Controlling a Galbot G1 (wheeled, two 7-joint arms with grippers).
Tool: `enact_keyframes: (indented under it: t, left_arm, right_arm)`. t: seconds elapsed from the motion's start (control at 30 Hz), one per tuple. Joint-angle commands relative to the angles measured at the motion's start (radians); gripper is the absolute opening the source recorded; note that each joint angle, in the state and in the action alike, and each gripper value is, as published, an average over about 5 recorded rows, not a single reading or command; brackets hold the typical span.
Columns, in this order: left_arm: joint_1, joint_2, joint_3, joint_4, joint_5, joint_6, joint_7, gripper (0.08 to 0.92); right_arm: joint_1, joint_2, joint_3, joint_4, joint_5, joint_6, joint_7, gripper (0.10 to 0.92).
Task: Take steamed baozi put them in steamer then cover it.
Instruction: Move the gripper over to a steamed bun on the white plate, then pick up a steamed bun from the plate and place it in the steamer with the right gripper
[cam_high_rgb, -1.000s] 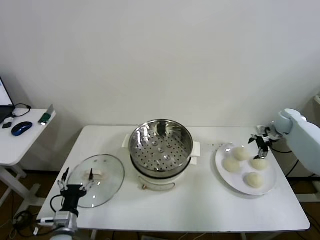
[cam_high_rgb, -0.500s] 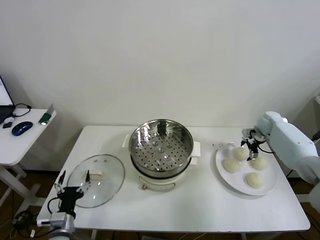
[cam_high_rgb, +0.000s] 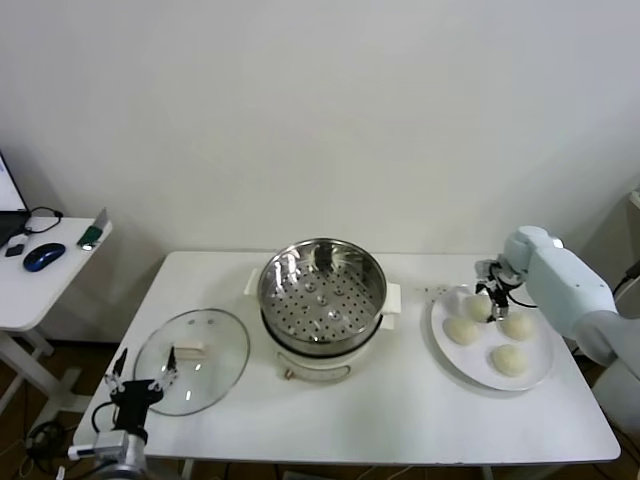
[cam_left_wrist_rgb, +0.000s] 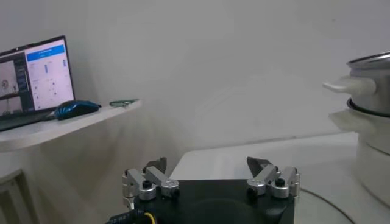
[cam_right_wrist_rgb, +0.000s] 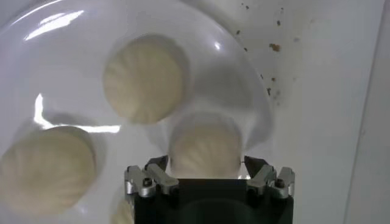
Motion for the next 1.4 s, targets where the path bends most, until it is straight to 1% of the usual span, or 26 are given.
enact_keyframes:
  t: [0.03, 0.17, 0.4, 0.57, 0.73, 1.0, 1.1, 1.23, 1.3, 1.4]
  left_arm:
    - [0.004, -0.001, -0.001, -0.003, -0.009, 0.0, -0.001, 0.823]
    - [0.008, -0.001, -0.002, -0.004, -0.009, -0.001, -0.001, 0.823]
    - [0.018, -0.002, -0.005, -0.012, -0.01, -0.002, 0.0, 0.823]
    - [0.037, -0.003, -0.006, -0.026, -0.009, -0.001, 0.009, 0.823]
    - [0.053, -0.007, -0.007, -0.034, -0.01, -0.003, 0.012, 0.823]
    - [0.066, -0.009, -0.004, -0.038, -0.008, -0.003, 0.014, 0.823]
    - [0.072, -0.008, 0.001, -0.041, -0.005, -0.003, 0.017, 0.823]
    - [0.08, -0.006, 0.006, -0.047, -0.004, -0.002, 0.017, 0.823]
    - [0.083, -0.005, 0.006, -0.048, -0.003, -0.003, 0.017, 0.823]
    - [0.084, -0.001, 0.007, -0.046, -0.003, -0.005, 0.019, 0.823]
  right_arm:
    - [0.002, 0.016, 0.014, -0.018, -0.014, 0.005, 0.0, 0.725]
    - [0.006, 0.01, 0.014, -0.015, -0.013, 0.01, -0.006, 0.681]
    - [0.06, -0.012, -0.038, 0.035, 0.025, 0.044, -0.025, 0.662]
    - [0.213, -0.025, -0.241, 0.112, 0.143, 0.096, -0.06, 0.66]
    - [0.388, 0.003, -0.442, 0.168, 0.281, 0.163, -0.097, 0.661]
    - [0.641, 0.09, -0.676, 0.398, 0.464, 0.26, -0.138, 0.662]
    - [0.69, 0.147, -0.713, 0.449, 0.499, 0.292, -0.15, 0.662]
    - [0.714, 0.222, -0.728, 0.489, 0.476, 0.353, -0.154, 0.665]
    - [0.711, 0.255, -0.724, 0.516, 0.421, 0.383, -0.153, 0.665]
    - [0.68, 0.295, -0.704, 0.551, 0.301, 0.428, -0.142, 0.667]
